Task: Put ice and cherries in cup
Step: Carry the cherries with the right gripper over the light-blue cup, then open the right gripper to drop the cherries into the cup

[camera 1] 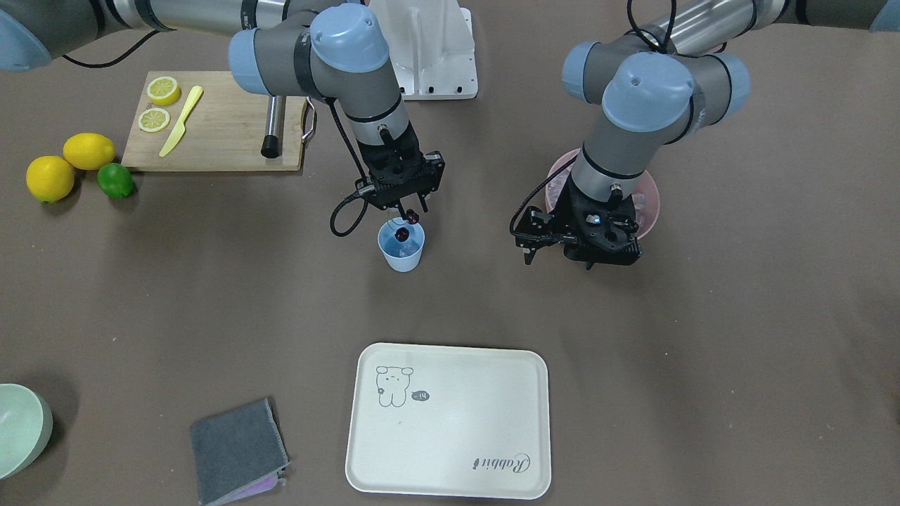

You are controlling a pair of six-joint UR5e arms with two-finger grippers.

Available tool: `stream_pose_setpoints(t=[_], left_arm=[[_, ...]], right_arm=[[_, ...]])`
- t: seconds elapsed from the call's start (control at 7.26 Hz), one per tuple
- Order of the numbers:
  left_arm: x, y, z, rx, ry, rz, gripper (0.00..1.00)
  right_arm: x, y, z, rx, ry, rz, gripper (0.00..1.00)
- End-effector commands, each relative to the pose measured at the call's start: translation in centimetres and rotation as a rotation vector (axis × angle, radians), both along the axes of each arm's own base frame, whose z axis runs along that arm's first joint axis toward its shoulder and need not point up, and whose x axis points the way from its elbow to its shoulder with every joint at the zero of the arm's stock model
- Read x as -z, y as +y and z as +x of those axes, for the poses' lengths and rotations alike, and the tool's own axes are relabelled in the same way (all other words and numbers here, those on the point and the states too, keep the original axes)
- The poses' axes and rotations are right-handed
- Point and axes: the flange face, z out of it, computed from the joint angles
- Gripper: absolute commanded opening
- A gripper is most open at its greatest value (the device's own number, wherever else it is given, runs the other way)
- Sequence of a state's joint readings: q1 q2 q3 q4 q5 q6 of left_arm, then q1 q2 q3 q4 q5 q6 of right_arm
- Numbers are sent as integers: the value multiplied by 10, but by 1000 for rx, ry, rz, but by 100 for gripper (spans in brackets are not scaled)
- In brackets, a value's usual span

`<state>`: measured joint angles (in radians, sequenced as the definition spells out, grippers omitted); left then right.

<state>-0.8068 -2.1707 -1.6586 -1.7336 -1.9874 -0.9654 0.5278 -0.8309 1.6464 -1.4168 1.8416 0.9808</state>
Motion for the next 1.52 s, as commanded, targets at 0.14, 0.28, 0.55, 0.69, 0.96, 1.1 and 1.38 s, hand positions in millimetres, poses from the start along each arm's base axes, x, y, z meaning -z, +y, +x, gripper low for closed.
stream_pose_setpoints(t=[0.14, 0.28, 0.55, 0.69, 0.96, 1.1, 1.38], left_arm=[[-10, -7, -18, -4, -13, 20, 97], [-20, -7, -41, 6, -22, 30, 97], [-83, -7, -122, -42, -71, 63, 97], [-107, -18, -187, -52, -47, 53, 97], [-200, -6, -298, -86, -103, 66, 97], [-230, -1, -352, -74, -144, 84, 97], [-277, 15, -417, -86, -144, 87, 97]], right_arm=[[-3, -5, 9, -9, 1, -1, 99], [0, -18, 24, -14, -9, -15, 98], [-27, -58, 79, 7, -15, -49, 98], [-65, -75, 131, 42, 17, 15, 98], [-161, -125, 257, 130, 52, 58, 98], [-223, -135, 337, 184, 51, 82, 98], [-348, -133, 482, 228, 64, 148, 98]])
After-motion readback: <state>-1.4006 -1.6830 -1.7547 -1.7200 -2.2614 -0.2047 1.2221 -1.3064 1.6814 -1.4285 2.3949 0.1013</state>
